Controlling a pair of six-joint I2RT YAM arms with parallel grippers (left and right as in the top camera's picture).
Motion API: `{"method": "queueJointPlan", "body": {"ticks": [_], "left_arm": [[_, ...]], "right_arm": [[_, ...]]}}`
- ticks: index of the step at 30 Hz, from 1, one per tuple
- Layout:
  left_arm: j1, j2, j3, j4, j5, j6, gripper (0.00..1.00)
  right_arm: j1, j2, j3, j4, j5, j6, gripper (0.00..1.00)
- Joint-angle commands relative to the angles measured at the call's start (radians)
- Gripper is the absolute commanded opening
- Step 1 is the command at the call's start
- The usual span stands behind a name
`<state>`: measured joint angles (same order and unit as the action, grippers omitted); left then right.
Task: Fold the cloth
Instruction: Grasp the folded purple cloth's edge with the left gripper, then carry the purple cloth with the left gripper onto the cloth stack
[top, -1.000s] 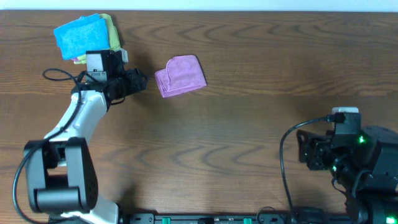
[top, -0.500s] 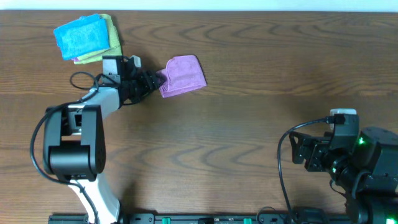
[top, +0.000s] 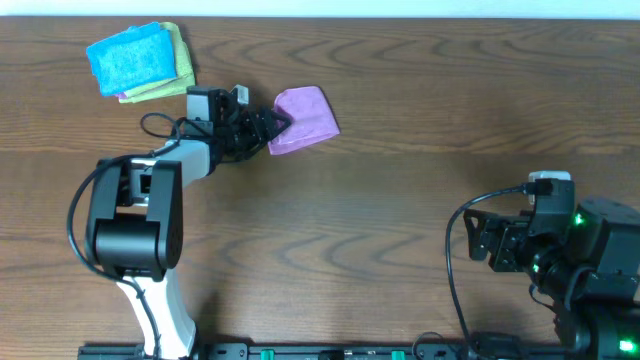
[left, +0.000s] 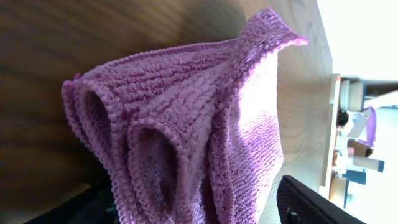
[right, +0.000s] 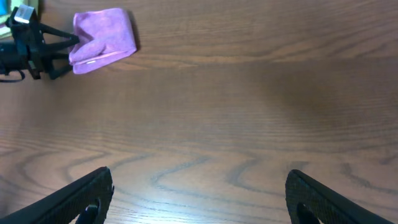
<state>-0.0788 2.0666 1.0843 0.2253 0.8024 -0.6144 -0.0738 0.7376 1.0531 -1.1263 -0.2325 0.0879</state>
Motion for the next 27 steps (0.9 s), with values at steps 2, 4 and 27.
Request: {"method": "queueJointPlan", "body": {"ticks": [2,4,27], "left_arm": [[-0.026,0.100,-0.012,0.026,-0.063,-0.040,0.58],[-0.034,0.119,-0.005,0.037,-0.082,-0.039,0.35],[-0.014,0.149,0.813,-0.734,-0.159,0.520,0.06]], "right_arm": [[-0.009,0.003,-0.002,-0.005,-0.008,0.013,0.88],[-0.009,0.003,-0.002,-0.019,-0.008,0.013,0.87],[-0.009,0.015,-0.002,-0.037,0.023,0.000,0.86]]}}
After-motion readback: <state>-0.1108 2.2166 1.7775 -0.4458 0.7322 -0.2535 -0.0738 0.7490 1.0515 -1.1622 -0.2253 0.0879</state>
